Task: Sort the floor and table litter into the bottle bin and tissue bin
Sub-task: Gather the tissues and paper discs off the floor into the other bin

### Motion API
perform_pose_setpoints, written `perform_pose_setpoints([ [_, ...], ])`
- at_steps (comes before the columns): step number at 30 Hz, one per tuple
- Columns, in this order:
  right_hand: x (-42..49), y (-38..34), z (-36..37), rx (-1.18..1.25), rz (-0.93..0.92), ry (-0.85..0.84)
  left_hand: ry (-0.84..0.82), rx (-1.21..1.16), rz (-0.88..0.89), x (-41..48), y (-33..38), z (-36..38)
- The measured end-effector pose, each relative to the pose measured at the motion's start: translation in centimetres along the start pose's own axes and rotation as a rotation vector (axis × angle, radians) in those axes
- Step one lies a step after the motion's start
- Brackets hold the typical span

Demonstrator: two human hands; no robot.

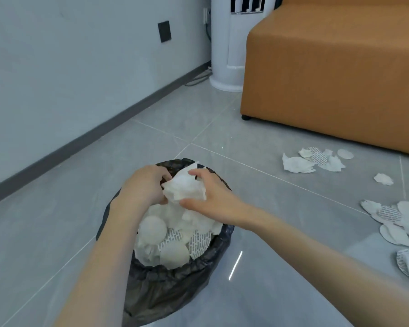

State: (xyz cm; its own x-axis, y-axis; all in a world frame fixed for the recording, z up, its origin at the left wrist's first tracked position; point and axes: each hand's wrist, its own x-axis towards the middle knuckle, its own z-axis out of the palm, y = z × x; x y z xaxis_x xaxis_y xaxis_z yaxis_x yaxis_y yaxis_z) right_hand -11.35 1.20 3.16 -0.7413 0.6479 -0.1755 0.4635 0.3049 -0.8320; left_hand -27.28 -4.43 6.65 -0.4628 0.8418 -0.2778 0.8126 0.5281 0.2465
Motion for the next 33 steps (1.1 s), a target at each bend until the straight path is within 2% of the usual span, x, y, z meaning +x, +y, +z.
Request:
perform_pose_setpoints([
  [3,-0.9,-0.3,-0.2,-0.044,-0.107,0.018,-0.051,0.163,-0.036,-0.1,-0.5,0.1],
  [5,-1.3,-0.1,-0.3,-0.131,-0.174,0.041,-0.044,0.172,-0.054,-0.1,-0.6,-0.1],
  [8,-1.7,1.1,-0.3,-0.279,-0.203,0.184,-0.06,0.115,-0.081,0.0,-1.1,-0.2],
  [11,-1.9,2.6,-0.1,-0.343,-0.074,0.206,-0.019,-0.078,-0.136,0.5,-1.6,1.2],
  [14,-2.1,3.9,0.9,-0.338,0.101,0.1,-0.044,-0.034,-0.239,1.0,-1.9,3.2],
  [17,-2.2,4.6,1.6,-0.282,0.173,0.104,-0.043,0.048,-0.266,1.0,-1.8,4.2],
  [23,-2.6,5.8,-1.0,-0.27,0.225,0.233,0.081,-0.006,-0.128,2.1,1.3,5.2],
  [33,-7.3,12.4,-9.7,-0.116,0.398,0.517,0.195,-0.161,0.299,4.8,16.3,7.4],
])
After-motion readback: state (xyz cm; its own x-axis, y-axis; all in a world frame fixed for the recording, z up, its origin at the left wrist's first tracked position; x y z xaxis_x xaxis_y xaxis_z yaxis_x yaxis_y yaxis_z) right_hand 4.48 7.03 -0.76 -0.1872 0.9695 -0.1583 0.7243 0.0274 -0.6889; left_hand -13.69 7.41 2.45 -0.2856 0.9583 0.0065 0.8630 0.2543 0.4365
